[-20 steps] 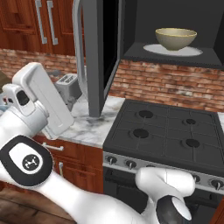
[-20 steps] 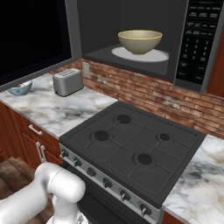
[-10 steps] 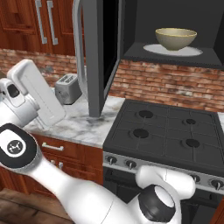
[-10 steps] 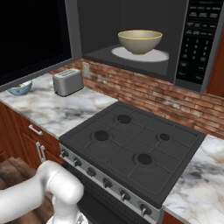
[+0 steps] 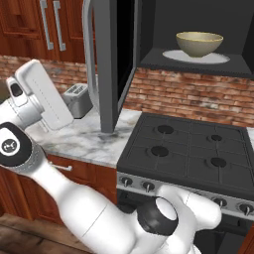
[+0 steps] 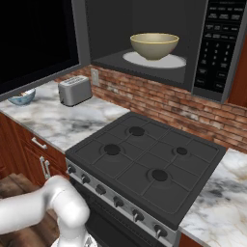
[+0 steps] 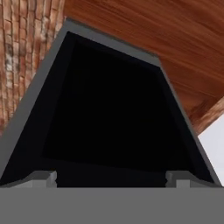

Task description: Place the bowl containing the garlic and chicken drumstick in the microwave. Close the microwave door and press the start button to microwave the meal.

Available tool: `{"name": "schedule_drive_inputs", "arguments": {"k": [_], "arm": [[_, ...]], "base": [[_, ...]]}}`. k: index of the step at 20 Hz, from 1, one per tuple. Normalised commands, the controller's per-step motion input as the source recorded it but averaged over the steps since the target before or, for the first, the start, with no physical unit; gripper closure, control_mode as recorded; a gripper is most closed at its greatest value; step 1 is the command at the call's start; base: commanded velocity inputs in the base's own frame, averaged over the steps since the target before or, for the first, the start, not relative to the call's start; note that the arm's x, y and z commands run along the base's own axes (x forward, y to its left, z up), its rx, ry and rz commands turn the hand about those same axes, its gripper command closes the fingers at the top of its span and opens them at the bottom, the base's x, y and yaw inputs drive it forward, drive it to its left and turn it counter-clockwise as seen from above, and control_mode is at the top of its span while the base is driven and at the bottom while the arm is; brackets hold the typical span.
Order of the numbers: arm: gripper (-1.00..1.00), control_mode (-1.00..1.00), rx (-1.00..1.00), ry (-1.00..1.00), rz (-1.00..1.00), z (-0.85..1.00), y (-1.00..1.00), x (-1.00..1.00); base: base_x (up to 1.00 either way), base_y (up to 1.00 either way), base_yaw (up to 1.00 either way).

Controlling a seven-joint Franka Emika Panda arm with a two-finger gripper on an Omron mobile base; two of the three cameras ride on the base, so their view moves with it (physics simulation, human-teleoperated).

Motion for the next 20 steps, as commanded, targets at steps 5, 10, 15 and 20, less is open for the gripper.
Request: {"name": "schedule_drive_inputs", "arguments": {"k": [5, 10, 15, 20], "arm": [[-1.0, -1.0, 0.0, 0.0, -0.18, 0.0, 0.01, 0.56], [-1.0, -1.0, 0.0, 0.0, -0.23, 0.0, -0.04, 0.25], [-1.0, -1.0, 0.0, -0.01, -0.28, 0.03, -0.5, -0.06], [-1.0, -1.0, 0.02, -0.04, -0.26, 0.11, -0.77, -0.11]], "base": [[0.0, 0.0, 0.0], [0.0, 0.0, 0.0], [0.0, 0.0, 0.0], [0.0, 0.0, 0.0]]}}
